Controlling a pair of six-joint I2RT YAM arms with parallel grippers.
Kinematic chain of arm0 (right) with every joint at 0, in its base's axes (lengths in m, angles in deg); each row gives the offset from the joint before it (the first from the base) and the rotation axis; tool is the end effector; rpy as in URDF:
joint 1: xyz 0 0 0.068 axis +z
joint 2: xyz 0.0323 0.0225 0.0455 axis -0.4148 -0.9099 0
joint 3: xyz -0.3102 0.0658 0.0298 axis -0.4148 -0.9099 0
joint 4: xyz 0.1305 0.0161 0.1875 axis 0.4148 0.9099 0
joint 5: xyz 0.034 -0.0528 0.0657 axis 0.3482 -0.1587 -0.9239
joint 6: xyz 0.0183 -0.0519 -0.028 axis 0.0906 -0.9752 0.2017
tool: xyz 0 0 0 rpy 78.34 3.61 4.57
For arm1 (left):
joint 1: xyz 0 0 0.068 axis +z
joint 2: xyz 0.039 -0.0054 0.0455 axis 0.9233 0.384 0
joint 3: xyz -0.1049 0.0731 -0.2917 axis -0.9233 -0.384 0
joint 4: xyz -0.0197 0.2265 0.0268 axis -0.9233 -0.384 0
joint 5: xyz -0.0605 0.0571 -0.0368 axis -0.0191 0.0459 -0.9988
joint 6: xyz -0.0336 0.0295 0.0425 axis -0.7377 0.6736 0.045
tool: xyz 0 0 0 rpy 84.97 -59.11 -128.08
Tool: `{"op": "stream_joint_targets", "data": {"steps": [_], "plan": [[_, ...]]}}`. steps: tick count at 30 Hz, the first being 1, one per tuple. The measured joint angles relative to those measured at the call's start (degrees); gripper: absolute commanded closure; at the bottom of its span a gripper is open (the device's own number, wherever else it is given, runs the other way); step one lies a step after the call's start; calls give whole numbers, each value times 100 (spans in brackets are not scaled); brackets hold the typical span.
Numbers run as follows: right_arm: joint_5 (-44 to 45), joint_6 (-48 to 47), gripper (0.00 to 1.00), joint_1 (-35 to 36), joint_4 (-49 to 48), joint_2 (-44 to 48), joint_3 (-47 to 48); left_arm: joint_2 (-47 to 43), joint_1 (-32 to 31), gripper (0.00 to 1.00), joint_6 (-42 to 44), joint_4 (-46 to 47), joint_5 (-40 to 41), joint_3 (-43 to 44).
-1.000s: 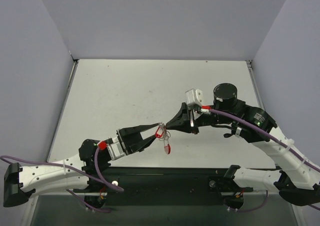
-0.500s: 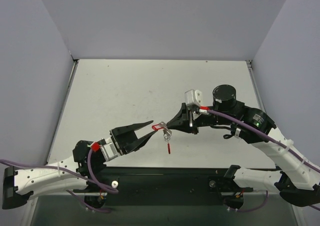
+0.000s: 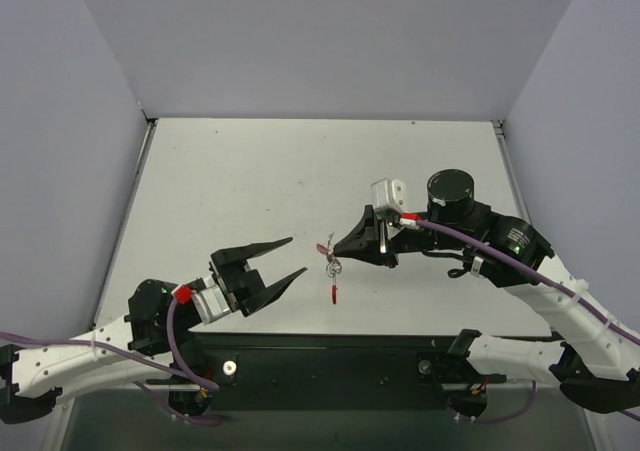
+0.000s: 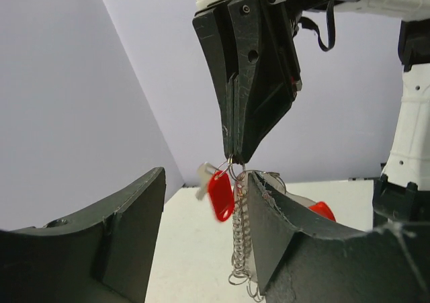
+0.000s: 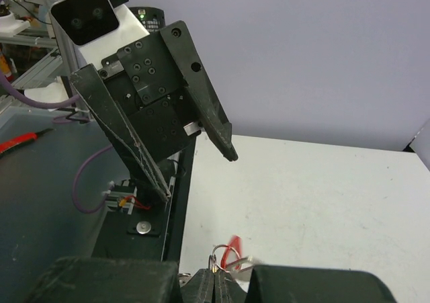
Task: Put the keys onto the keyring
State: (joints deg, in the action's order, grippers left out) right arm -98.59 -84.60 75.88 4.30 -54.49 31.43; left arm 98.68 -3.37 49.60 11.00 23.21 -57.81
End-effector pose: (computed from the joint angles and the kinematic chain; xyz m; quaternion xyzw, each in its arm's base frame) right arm 0.0702 0.1361 0.5021 -0.5842 0.4371 0.4274 0.5339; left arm 0.0183 -0.0570 0.3893 0.3565 0.3325 -0.3812 0.7855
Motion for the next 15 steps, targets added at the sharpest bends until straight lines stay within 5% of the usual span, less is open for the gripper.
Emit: {"op": "stream_joint_targets", "data": {"steps": [9, 15], "plan": [[-2, -33, 100, 0, 4, 0, 0, 911, 0, 39, 424, -2267, -155, 1917], [-15, -92, 100, -2, 15, 0, 0, 1141, 0, 45, 686, -3366, -321, 2232]]}}
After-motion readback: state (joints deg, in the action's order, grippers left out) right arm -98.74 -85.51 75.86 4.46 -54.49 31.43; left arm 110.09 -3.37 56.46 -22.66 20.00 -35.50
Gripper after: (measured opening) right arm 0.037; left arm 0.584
